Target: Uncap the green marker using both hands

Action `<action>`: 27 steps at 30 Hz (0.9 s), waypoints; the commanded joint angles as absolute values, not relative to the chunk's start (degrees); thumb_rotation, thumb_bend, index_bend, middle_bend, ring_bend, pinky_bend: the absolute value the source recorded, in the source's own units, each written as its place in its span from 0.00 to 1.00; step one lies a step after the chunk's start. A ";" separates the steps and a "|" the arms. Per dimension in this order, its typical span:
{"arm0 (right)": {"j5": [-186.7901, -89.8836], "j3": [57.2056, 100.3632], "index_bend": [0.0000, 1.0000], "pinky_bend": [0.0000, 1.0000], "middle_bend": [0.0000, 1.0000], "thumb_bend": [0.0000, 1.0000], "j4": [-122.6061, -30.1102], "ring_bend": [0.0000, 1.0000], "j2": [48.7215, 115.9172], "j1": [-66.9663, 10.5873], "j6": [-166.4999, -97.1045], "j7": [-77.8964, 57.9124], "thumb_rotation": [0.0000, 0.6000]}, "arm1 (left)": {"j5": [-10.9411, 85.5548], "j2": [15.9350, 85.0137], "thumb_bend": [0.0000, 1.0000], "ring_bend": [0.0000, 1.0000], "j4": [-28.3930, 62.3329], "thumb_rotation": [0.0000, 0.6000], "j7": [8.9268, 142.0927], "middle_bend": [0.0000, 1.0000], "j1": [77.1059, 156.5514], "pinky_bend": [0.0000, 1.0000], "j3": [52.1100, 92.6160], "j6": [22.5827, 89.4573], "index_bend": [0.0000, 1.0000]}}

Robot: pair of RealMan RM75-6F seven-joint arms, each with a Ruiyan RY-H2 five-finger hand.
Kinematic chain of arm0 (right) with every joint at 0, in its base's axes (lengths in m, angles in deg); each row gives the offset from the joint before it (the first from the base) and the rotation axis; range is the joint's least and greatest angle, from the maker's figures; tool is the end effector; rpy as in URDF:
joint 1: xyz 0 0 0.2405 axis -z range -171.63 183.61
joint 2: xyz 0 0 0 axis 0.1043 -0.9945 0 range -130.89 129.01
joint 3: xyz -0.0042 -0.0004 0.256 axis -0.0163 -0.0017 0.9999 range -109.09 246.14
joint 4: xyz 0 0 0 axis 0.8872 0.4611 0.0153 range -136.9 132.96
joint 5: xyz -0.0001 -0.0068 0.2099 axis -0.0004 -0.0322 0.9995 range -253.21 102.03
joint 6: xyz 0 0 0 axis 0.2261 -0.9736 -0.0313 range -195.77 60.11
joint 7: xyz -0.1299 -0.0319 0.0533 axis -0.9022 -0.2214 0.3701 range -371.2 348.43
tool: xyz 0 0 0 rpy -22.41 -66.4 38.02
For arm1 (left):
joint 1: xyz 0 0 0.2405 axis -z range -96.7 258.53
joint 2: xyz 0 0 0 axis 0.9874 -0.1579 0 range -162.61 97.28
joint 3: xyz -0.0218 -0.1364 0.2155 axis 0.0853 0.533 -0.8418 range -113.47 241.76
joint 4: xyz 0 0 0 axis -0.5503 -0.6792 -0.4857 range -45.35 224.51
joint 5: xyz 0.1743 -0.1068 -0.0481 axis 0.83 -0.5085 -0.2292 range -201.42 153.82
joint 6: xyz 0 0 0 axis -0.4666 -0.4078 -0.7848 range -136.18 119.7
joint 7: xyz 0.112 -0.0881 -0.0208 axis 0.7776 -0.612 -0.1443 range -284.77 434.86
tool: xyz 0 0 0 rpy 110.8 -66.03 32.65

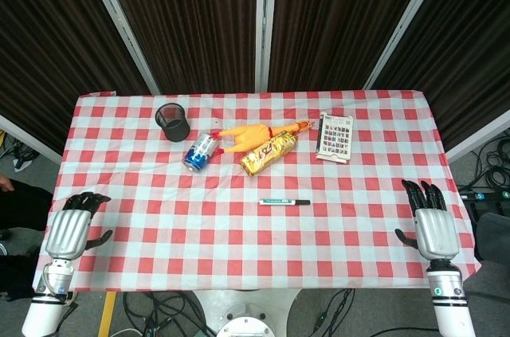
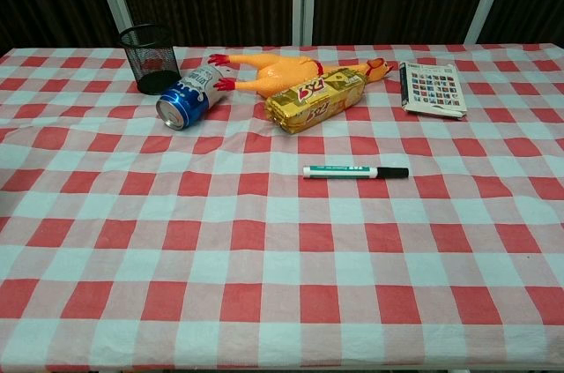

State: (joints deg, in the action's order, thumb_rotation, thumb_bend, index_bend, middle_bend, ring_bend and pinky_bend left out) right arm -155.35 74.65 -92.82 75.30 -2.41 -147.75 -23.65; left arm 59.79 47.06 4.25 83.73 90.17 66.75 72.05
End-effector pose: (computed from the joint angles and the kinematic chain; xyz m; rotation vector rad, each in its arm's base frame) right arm -0.2946 -0.2091 0.0935 1.3815 -0.9382 0.8567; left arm -0.2978 0.2020 0.0704 -1.4629 -0.9435 -0.8865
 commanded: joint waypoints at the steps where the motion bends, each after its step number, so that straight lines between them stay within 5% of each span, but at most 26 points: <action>1: -155.24 74.50 0.04 0.00 0.11 0.04 -92.80 0.00 75.35 -2.39 -147.64 -23.72 1.00 | 59.80 47.00 0.18 0.18 4.21 1.00 83.65 0.26 90.27 0.21 66.80 72.00 0.28; 15: -154.13 75.48 0.04 0.00 0.11 0.04 -93.04 0.00 74.84 -3.38 -146.83 -23.67 1.00 | 60.15 44.82 0.18 0.18 -3.05 1.00 87.00 0.26 94.20 0.24 68.22 68.02 0.28; 27: -152.15 77.33 0.04 0.00 0.11 0.04 -93.86 0.00 73.29 -5.65 -144.98 -26.24 1.00 | 49.04 51.46 0.23 0.30 -19.58 1.00 109.22 0.34 107.64 0.37 75.83 56.32 0.29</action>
